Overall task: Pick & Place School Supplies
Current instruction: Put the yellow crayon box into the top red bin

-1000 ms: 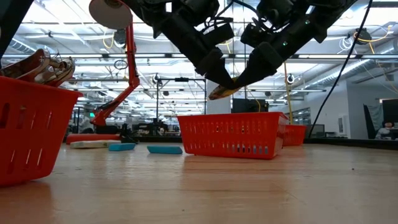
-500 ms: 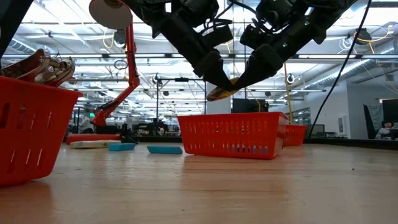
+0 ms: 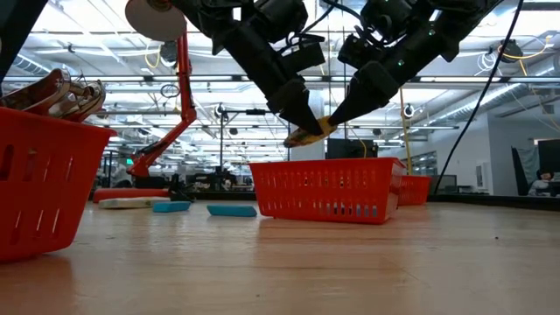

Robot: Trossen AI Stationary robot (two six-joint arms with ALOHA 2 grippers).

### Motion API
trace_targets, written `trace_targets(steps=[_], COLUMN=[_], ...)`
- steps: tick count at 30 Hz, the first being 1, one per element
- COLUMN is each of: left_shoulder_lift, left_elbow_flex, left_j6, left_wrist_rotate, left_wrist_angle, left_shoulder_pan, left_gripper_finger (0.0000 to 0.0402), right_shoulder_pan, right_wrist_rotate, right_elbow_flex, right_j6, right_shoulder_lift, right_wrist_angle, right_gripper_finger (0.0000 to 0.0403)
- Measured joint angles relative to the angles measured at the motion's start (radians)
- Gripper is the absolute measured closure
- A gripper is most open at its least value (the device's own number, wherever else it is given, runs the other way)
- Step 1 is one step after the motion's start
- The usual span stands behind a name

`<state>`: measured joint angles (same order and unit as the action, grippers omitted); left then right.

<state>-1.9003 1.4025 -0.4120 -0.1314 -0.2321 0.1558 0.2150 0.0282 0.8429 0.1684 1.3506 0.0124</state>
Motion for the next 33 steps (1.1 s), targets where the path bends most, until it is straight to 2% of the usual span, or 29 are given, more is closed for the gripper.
trace_targets(steps=[11, 15, 25, 28, 33], left_shoulder_lift=[0.0, 0.0, 0.0, 0.0, 0.0], left_elbow_flex=[0.0, 0.0, 0.0, 0.0, 0.0], left_j6=[0.005, 0.005, 0.002, 0.002, 0.005], left_wrist_rotate=[0.004, 0.004, 0.005, 0.005, 0.013], left_wrist_angle=[0.033, 0.032, 0.029, 0.033, 0.044], left_shoulder_pan=[0.0, 0.0, -0.001, -0.001, 0.0], left_gripper_finger=[0.0336, 0.0336, 0.0336, 0.0336, 0.0336], right_shoulder_pan=[-0.001, -0.001, 0.0, 0.0, 0.0], right_wrist_rotate=[-0.004, -0.004, -0.006, -0.006, -0.006], right_elbow_flex=[0.001, 0.001, 0.001, 0.001, 0.001], right_j6=[0.001, 0.001, 0.013, 0.018, 0.018], right_shoulder_lift=[-0.001, 0.0, 0.0, -0.001, -0.001], right_wrist_angle=[-0.012, -0.019, -0.014, -0.011, -0.008], right_gripper_finger=[0.0241, 0.0246, 0.0307, 0.03, 0.0265])
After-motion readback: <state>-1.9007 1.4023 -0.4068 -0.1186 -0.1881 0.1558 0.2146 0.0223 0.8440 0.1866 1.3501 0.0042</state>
